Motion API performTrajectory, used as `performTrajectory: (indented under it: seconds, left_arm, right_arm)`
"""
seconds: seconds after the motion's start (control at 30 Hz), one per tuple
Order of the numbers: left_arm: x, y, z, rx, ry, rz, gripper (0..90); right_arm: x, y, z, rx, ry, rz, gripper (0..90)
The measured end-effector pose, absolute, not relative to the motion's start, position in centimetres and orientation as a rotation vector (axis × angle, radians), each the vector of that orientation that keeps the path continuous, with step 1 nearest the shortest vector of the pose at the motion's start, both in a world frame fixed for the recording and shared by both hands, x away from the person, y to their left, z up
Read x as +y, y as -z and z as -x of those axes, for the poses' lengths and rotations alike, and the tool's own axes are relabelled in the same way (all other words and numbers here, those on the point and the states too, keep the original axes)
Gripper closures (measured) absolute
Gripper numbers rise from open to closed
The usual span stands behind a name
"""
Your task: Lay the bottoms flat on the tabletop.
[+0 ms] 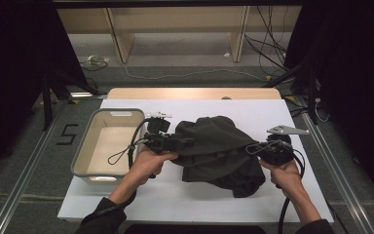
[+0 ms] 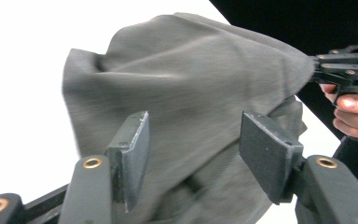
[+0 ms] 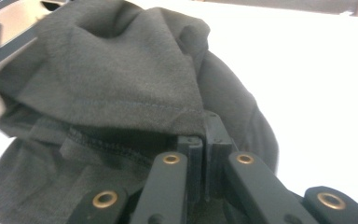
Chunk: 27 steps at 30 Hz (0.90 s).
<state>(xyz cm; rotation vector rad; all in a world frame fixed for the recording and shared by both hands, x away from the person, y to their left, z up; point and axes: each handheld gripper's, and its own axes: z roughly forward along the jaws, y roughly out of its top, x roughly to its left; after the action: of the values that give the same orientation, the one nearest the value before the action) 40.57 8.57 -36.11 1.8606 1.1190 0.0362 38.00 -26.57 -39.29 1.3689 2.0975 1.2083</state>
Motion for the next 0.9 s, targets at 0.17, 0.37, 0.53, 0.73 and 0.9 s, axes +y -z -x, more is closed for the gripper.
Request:
performTrajectory:
  seconds: [0.17,0.37,0.53,0.73,0.9]
  left_arm:
    - [9.8,36.3,-41.0,1.169,-0.043,-1.832,40.6]
    - [10.3,36.8,-41.4,1.200,-0.048,-1.826,39.2]
    - [10.6,37.0,-41.6,1.218,-0.032,-1.822,38.3]
    - [9.6,37.7,-41.3,1.188,0.026,-1.863,34.9]
    - [7.7,38.9,-40.9,1.149,0.065,-1.929,34.2]
  right_arm:
    - [-28.2,39.5,-38.2,2.054,-1.185,-1.404,88.9]
    - [-30.2,39.6,-38.3,2.006,-1.166,-1.456,88.9]
    - [-31.1,39.8,-38.4,1.982,-1.153,-1.482,88.9]
    - [-32.0,40.1,-38.4,1.965,-1.145,-1.515,88.8]
    - [-31.9,40.2,-38.4,1.969,-1.138,-1.511,88.8]
